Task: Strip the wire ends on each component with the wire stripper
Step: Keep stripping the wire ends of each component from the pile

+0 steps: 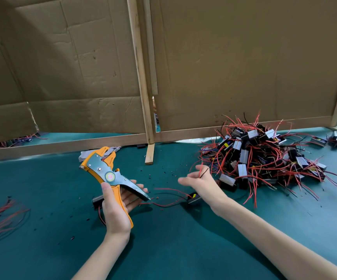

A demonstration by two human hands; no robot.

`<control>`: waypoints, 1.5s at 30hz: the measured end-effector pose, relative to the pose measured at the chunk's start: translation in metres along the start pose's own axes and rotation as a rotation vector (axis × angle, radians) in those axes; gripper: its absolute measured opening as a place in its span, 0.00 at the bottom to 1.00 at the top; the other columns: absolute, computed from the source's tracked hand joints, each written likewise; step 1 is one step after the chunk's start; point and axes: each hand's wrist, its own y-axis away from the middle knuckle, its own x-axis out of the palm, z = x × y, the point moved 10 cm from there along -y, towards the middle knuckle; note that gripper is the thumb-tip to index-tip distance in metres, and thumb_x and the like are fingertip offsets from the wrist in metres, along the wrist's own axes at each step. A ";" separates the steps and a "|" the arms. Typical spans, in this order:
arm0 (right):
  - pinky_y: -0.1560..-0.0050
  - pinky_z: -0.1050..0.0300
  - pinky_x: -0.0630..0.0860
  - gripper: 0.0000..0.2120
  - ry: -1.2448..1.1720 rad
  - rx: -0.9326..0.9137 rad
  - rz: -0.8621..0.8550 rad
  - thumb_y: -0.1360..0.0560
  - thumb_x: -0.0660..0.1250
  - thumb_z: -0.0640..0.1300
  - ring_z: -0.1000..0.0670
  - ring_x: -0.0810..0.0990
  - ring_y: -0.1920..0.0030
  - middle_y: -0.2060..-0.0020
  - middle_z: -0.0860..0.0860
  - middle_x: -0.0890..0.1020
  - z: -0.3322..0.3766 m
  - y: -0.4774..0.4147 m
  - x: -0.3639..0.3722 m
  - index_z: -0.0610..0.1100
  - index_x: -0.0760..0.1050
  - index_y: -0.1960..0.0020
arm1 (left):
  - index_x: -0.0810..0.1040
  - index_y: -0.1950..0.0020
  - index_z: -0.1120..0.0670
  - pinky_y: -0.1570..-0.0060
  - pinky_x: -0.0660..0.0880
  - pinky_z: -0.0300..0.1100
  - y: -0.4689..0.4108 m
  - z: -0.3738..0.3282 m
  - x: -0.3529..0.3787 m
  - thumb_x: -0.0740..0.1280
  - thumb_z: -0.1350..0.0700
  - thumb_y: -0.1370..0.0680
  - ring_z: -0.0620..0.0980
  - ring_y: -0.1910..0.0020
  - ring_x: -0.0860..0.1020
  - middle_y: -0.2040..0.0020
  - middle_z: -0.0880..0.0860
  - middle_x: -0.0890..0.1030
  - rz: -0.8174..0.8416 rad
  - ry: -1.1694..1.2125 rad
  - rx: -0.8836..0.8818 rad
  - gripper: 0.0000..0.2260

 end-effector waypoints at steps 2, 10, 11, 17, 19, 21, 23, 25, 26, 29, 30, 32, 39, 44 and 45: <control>0.55 0.64 0.69 0.18 0.136 -0.054 0.012 0.24 0.70 0.42 0.53 0.73 0.52 0.49 0.49 0.73 -0.002 -0.002 0.006 0.45 0.64 0.40 | 0.77 0.49 0.63 0.63 0.81 0.45 0.000 0.000 0.000 0.50 0.31 0.29 0.58 0.59 0.84 0.59 0.60 0.84 -0.001 0.008 -0.008 0.37; 0.63 0.61 0.72 0.08 0.152 -0.156 0.067 0.18 0.61 0.44 0.53 0.75 0.68 0.70 0.49 0.75 0.026 0.002 -0.007 0.38 0.73 0.49 | 0.76 0.48 0.64 0.61 0.82 0.45 0.000 0.000 0.001 0.50 0.31 0.30 0.58 0.58 0.84 0.57 0.61 0.84 0.006 -0.004 -0.008 0.38; 0.65 0.60 0.74 0.08 0.056 -0.154 0.117 0.18 0.61 0.43 0.54 0.75 0.73 0.73 0.50 0.73 0.030 0.002 -0.009 0.38 0.71 0.48 | 0.77 0.48 0.64 0.61 0.82 0.45 0.000 0.000 0.000 0.50 0.31 0.30 0.58 0.58 0.84 0.58 0.61 0.84 0.006 -0.008 -0.007 0.38; 0.79 0.62 0.64 0.11 -0.086 0.012 0.362 0.17 0.58 0.49 0.52 0.61 0.80 0.76 0.49 0.68 0.022 0.009 -0.007 0.42 0.66 0.53 | 0.76 0.47 0.65 0.63 0.81 0.44 0.000 0.001 0.000 0.50 0.32 0.29 0.59 0.57 0.84 0.57 0.63 0.83 0.015 -0.022 -0.013 0.38; 0.76 0.61 0.68 0.08 -0.020 -0.026 0.382 0.19 0.62 0.41 0.52 0.65 0.78 0.75 0.48 0.71 0.022 0.011 -0.002 0.42 0.68 0.57 | 0.76 0.47 0.65 0.62 0.81 0.44 0.000 0.001 0.001 0.50 0.32 0.29 0.60 0.57 0.84 0.56 0.63 0.83 0.026 -0.023 -0.021 0.38; 0.67 0.60 0.74 0.08 0.088 -0.133 0.369 0.21 0.64 0.37 0.51 0.74 0.73 0.71 0.47 0.78 0.029 0.012 -0.001 0.40 0.72 0.58 | 0.77 0.48 0.65 0.61 0.82 0.46 0.001 0.002 0.004 0.50 0.32 0.29 0.60 0.56 0.83 0.56 0.63 0.83 0.056 -0.021 -0.041 0.38; 0.59 0.62 0.74 0.08 0.207 -0.233 0.321 0.21 0.64 0.36 0.52 0.78 0.66 0.67 0.46 0.82 0.038 0.013 -0.004 0.39 0.75 0.59 | 0.78 0.49 0.64 0.59 0.82 0.47 0.003 0.005 0.010 0.50 0.32 0.28 0.62 0.55 0.83 0.56 0.63 0.83 0.123 -0.010 -0.097 0.37; 0.57 0.61 0.74 0.10 0.178 -0.262 0.289 0.20 0.63 0.35 0.51 0.78 0.66 0.68 0.47 0.81 0.044 0.015 -0.007 0.40 0.76 0.59 | 0.80 0.51 0.64 0.58 0.81 0.50 0.008 0.009 0.022 0.50 0.32 0.27 0.64 0.54 0.82 0.55 0.65 0.83 0.227 0.009 -0.189 0.37; 0.58 0.62 0.74 0.10 0.130 -0.257 0.288 0.20 0.62 0.34 0.51 0.77 0.67 0.70 0.48 0.80 0.045 0.016 -0.008 0.39 0.77 0.59 | 0.81 0.52 0.64 0.57 0.81 0.51 0.013 0.012 0.028 0.50 0.32 0.27 0.65 0.54 0.82 0.55 0.66 0.82 0.284 0.016 -0.240 0.37; 0.60 0.65 0.73 0.11 -0.046 -0.209 0.303 0.19 0.59 0.33 0.52 0.70 0.67 0.70 0.49 0.78 0.049 0.019 -0.007 0.37 0.77 0.58 | 0.83 0.53 0.63 0.53 0.80 0.55 0.029 0.022 0.046 0.51 0.31 0.27 0.67 0.54 0.81 0.55 0.67 0.81 0.448 0.027 -0.384 0.37; 0.61 0.65 0.73 0.11 -0.105 -0.191 0.315 0.20 0.59 0.33 0.53 0.68 0.67 0.67 0.47 0.78 0.049 0.021 -0.006 0.36 0.77 0.58 | 0.83 0.53 0.63 0.52 0.79 0.55 0.034 0.025 0.050 0.50 0.31 0.26 0.67 0.54 0.81 0.55 0.67 0.80 0.497 0.025 -0.421 0.38; 0.62 0.64 0.72 0.10 -0.188 -0.171 0.342 0.20 0.58 0.32 0.54 0.66 0.69 0.65 0.47 0.80 0.052 0.024 -0.004 0.34 0.76 0.56 | 0.82 0.53 0.64 0.53 0.78 0.55 0.044 0.029 0.057 0.49 0.32 0.26 0.67 0.55 0.80 0.55 0.68 0.79 0.576 0.007 -0.473 0.38; 0.67 0.63 0.68 0.11 -0.257 -0.133 0.345 0.20 0.58 0.32 0.54 0.66 0.71 0.68 0.49 0.80 0.052 0.028 0.002 0.36 0.74 0.61 | 0.78 0.50 0.67 0.56 0.78 0.53 0.060 0.030 0.067 0.47 0.33 0.25 0.67 0.55 0.80 0.56 0.69 0.79 0.700 -0.066 -0.540 0.39; 0.71 0.63 0.65 0.17 -0.355 -0.099 0.397 0.21 0.54 0.33 0.54 0.62 0.74 0.68 0.47 0.71 0.056 0.033 0.007 0.39 0.69 0.68 | 0.78 0.49 0.66 0.51 0.77 0.55 0.066 0.030 0.069 0.51 0.31 0.26 0.67 0.53 0.80 0.54 0.68 0.80 0.762 -0.138 -0.555 0.39; 0.71 0.63 0.64 0.17 -0.372 -0.092 0.405 0.21 0.53 0.33 0.54 0.61 0.74 0.67 0.47 0.72 0.057 0.034 0.008 0.40 0.67 0.68 | 0.79 0.50 0.66 0.51 0.77 0.54 0.068 0.029 0.071 0.51 0.31 0.28 0.66 0.53 0.80 0.54 0.68 0.80 0.776 -0.142 -0.561 0.39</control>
